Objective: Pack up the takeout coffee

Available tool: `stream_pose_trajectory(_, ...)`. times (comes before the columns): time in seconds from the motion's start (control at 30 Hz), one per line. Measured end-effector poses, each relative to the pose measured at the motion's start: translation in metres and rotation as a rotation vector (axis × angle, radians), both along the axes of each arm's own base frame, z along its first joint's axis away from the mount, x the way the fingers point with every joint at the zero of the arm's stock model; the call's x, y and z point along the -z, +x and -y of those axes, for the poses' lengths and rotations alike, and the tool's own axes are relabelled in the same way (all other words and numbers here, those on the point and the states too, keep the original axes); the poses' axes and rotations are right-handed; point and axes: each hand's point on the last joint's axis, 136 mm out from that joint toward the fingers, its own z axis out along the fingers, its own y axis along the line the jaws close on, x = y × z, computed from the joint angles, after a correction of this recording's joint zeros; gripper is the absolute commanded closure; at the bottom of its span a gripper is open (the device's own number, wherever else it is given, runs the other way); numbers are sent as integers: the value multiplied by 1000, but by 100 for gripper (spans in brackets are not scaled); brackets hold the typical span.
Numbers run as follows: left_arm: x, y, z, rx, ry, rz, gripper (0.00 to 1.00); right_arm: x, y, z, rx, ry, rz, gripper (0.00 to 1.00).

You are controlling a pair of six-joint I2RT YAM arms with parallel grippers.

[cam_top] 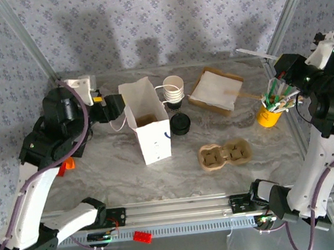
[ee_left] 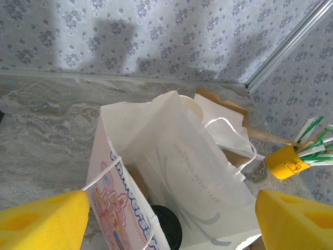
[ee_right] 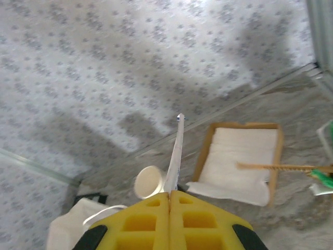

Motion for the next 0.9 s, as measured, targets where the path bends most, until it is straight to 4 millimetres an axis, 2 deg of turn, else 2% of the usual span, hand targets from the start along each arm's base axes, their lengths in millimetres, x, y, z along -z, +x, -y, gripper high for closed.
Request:
stream_pose_trajectory(0.17, -3, -8, -7, -16, -11, 1, 18, -7, -4, -13, -55, 33, 31, 100)
stream_pose_trajectory(0.27, -3, -10, -10, -29, -14, -2, 18, -13, -4, -38, -162, 55, 54, 100)
stream_pose_trajectory(0.47, 0, -11, -16, -59, -7, -14, 18, -9, -11, -110, -449, 86, 54, 100)
stream_pose_trajectory(0.63, 11, -10, -28, -121, 27, -49, 18, 7, -16, -174, -658, 73, 18, 100)
stream_pose_trajectory(0.77, 14, -11, -35, -162, 32, -64, 18, 25, -4, -219, -735, 13, -38, 100)
stream_pose_trajectory(0.9, 18, -14, -42, -194, 38, -79, 18, 56, 7, -256, -773, -74, -111, 100)
